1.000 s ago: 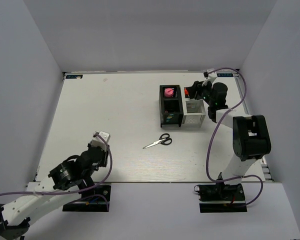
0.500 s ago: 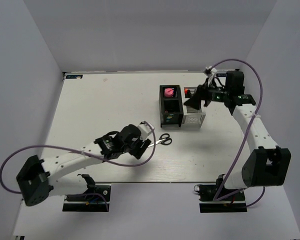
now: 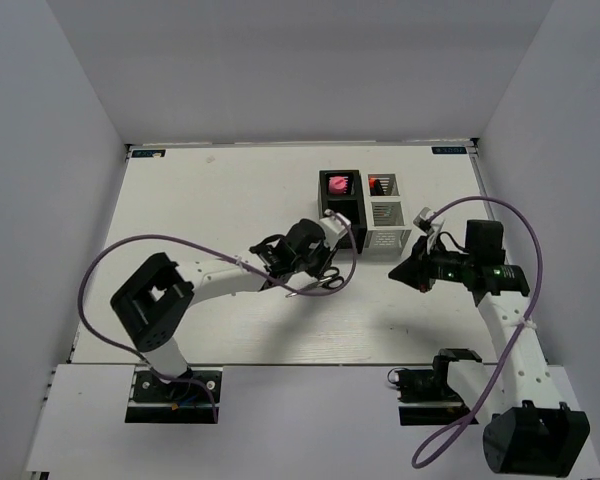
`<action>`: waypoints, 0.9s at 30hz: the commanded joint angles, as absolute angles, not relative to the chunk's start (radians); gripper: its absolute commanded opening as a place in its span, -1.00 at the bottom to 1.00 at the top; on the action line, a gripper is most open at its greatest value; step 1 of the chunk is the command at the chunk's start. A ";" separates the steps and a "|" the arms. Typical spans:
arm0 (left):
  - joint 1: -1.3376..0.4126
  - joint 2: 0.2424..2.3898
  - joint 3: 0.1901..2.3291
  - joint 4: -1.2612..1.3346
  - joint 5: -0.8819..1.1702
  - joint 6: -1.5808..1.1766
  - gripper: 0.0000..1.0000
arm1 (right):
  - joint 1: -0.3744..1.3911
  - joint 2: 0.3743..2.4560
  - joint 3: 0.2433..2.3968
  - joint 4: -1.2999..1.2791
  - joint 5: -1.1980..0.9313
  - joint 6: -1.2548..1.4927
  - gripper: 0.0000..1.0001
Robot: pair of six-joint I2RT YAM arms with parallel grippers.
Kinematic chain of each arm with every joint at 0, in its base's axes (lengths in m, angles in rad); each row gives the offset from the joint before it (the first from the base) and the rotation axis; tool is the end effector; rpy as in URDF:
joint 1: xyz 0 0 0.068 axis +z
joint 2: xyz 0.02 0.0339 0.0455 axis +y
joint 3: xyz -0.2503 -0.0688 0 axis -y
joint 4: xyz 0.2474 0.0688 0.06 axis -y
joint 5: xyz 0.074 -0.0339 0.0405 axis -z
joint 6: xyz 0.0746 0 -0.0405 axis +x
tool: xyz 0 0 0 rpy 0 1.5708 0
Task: Sort the stationery into containers
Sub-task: Move the scissors to the center of the board.
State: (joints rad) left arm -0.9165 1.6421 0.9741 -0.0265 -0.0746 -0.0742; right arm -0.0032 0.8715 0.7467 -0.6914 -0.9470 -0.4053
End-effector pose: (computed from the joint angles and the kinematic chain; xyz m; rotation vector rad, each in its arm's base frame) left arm 0.2377 -0.3007 0.1621 0.9039 2.1163 -0.4369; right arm 0.1926 0.0599 0.2481 -0.8317 1.9596 0.8790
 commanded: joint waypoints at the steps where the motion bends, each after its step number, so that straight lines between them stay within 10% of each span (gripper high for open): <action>1: -0.894 1.692 1.081 0.061 -0.037 -0.104 -0.25 | -0.008 0.910 0.772 -0.621 -0.830 -0.420 -0.87; 27: -0.854 1.856 1.118 -0.029 0.078 -0.115 -0.53 | -0.020 0.940 0.779 -0.646 -0.761 -0.451 -0.76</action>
